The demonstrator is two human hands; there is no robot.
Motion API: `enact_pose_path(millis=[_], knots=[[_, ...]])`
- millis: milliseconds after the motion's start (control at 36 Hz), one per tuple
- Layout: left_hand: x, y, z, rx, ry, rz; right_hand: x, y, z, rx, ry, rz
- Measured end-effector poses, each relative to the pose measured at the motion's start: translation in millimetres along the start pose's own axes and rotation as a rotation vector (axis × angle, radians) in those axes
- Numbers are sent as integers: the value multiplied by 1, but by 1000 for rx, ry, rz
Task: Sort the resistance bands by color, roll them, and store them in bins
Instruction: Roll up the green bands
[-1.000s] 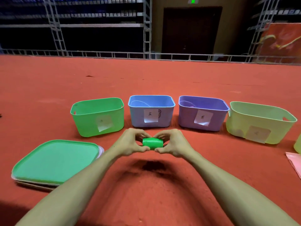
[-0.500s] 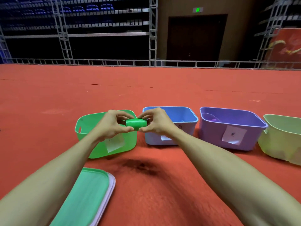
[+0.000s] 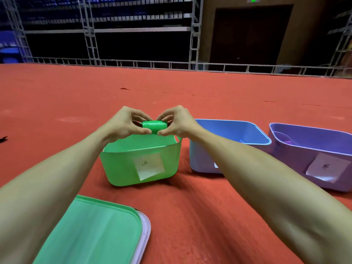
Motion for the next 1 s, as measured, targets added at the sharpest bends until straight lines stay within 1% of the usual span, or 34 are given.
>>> enact_pose_path(millis=[139, 278, 417, 500, 556, 639, 806, 861, 917, 1000], knots=[[18, 0, 11, 21, 26, 33, -6, -9, 16, 59, -13, -48], [40, -6, 20, 22, 62, 70, -12, -23, 30, 121, -21, -160], [54, -10, 25, 49, 104, 82, -16, -31, 35, 195, -25, -198], [53, -12, 26, 123, 189, 58, -17, -31, 35, 250, -27, -227], [51, -13, 26, 204, 234, 129, -16, -30, 34, 256, -7, -260], [40, -13, 24, 213, 187, 247, -12, -24, 30, 236, 11, -251], [-11, -25, 14, 155, 42, 308, 2, 22, -4, 142, 5, -218], [-34, -36, 5, 149, -10, 330, 3, 45, -26, 115, -2, -203], [-57, -50, -7, 181, -65, 377, 3, 68, -58, 93, -16, -204], [-88, -77, -30, 245, -98, 407, -2, 97, -115, 123, -67, -226]])
Point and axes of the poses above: each hand's wrist, its own z-axis towards the middle knuckle, its own y-axis out of the back of the hand, x = y × z, the point moved 1 cm from there along z, towards the middle knuckle, and after that the axes turned 1 degree about -x, right-handed, at the moved point
